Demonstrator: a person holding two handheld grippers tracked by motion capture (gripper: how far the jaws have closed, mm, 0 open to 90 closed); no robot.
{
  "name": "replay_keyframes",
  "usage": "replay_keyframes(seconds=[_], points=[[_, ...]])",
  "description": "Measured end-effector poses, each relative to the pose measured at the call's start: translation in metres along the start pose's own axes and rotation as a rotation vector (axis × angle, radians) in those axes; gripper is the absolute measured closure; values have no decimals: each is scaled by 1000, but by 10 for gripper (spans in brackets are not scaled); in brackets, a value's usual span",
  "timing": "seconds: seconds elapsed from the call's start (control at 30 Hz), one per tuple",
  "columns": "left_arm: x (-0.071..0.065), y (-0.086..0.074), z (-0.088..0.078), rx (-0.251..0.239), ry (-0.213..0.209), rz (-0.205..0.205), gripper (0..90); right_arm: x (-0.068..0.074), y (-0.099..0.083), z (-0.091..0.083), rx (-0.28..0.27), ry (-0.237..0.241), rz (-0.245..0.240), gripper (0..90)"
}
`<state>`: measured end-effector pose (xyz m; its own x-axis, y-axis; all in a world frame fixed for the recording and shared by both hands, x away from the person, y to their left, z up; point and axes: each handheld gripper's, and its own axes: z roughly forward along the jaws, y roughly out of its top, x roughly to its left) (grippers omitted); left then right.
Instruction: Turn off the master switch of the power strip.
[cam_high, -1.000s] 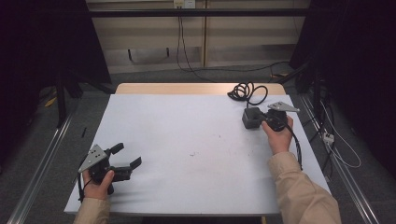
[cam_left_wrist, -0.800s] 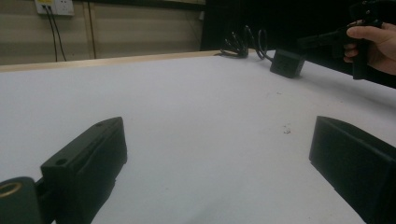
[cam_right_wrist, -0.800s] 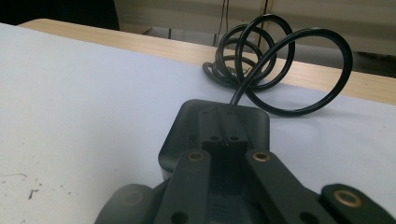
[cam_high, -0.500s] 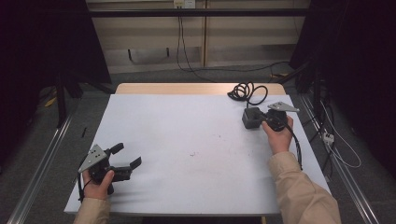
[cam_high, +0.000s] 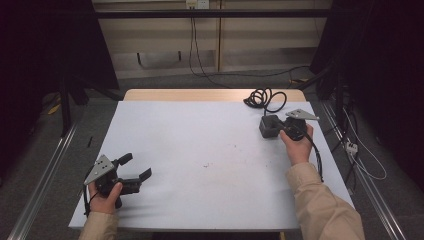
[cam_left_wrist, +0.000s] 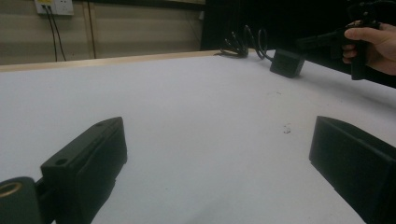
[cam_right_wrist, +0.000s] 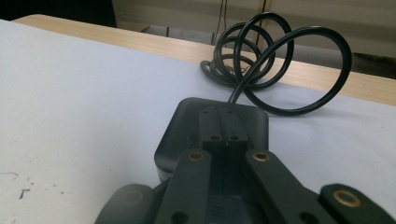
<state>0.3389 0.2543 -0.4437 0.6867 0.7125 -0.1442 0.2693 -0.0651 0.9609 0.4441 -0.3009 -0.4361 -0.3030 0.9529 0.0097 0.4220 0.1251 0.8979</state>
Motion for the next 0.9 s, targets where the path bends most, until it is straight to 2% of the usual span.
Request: replay_keyframes(seconds=[0.07,0.17,0.23,0.5,0.9], points=[[0,0,0,2,0,1,39,0,1,0,6,-1,-6,900],[0,0,0,2,-2,4,39,-2,0,0,5,11,13,900],[0,0,0,1,-2,3,39,0,0,0,6,2,-9,900],[-1,1,0,0,-6,6,39,2,1,0,12,-19,-31,900],[-1,0,1,0,-5,5,39,2,0,0,12,-13,-3,900]])
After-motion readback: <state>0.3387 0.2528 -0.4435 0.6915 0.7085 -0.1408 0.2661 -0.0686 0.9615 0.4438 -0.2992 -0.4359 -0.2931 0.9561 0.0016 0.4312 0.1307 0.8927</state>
